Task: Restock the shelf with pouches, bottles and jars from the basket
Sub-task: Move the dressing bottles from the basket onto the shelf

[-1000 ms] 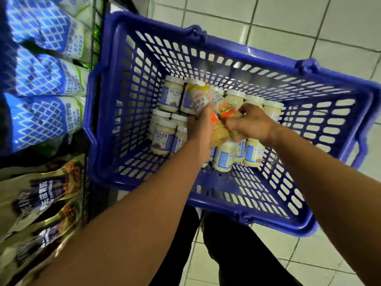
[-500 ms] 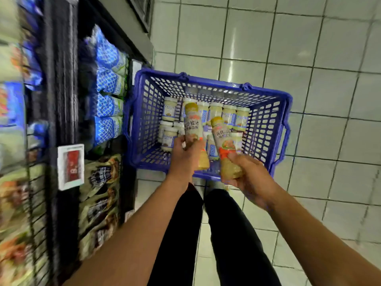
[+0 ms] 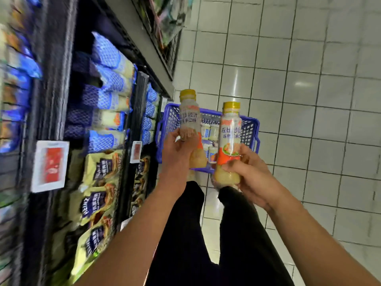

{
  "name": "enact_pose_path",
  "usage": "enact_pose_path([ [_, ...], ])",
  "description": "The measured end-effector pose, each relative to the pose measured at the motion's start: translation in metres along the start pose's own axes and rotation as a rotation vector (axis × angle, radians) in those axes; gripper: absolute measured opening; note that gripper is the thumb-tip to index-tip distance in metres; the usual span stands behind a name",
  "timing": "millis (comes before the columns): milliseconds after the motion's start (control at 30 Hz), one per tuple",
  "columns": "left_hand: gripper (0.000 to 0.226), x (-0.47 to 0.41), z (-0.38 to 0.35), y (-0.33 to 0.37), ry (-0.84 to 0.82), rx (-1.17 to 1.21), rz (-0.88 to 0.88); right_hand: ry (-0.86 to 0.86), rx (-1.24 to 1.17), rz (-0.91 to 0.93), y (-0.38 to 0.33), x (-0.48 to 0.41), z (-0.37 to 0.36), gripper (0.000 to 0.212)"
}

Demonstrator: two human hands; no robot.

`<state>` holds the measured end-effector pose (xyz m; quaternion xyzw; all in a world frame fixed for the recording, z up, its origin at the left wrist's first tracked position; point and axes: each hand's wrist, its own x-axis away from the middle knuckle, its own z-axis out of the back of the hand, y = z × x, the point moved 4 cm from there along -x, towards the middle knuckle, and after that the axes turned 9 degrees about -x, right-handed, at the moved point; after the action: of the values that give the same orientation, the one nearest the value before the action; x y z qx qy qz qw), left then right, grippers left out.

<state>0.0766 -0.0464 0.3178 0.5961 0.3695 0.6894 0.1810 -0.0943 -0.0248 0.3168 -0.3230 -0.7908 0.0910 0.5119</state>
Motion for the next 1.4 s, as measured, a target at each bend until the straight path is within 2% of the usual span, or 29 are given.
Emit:
enact_pose_path([
  [133,0.018,0.048,0.003,0.048,0.011,0.029,-0.13,-0.019,0.168,0.158,-0.04,0.043,-0.027,0.055],
  [267,0.029,0.087,0.002,0.076,0.095,0.086,-0.228,-0.06,0.26,0.25,-0.068,0.078,-0.044,0.043],
  [333,0.029,0.107,-0.001,0.087,0.138,0.117,-0.287,-0.104,0.258,0.264,-0.08,0.094,-0.053,0.036],
  [500,0.039,0.162,0.003,0.1,0.265,0.159,-0.41,-0.232,0.355,0.321,-0.105,0.129,-0.078,0.036],
  [667,0.039,0.224,0.032,0.086,0.465,0.241,-0.44,-0.414,0.471,0.318,-0.101,0.16,-0.114,0.028],
  [867,0.036,0.298,0.074,0.058,0.704,0.33,-0.491,-0.676,0.625,0.259,-0.061,0.205,-0.161,0.026],
  [1000,0.037,0.346,0.098,0.031,0.831,0.398,-0.522,-0.829,0.713,0.216,-0.02,0.241,-0.187,0.035],
  [1200,0.051,0.425,0.131,-0.015,1.012,0.527,-0.538,-0.957,0.809,0.159,0.052,0.296,-0.214,0.041],
  [1400,0.043,0.517,0.162,-0.077,1.189,0.58,-0.582,-1.111,0.872,0.077,0.138,0.357,-0.223,0.034],
])
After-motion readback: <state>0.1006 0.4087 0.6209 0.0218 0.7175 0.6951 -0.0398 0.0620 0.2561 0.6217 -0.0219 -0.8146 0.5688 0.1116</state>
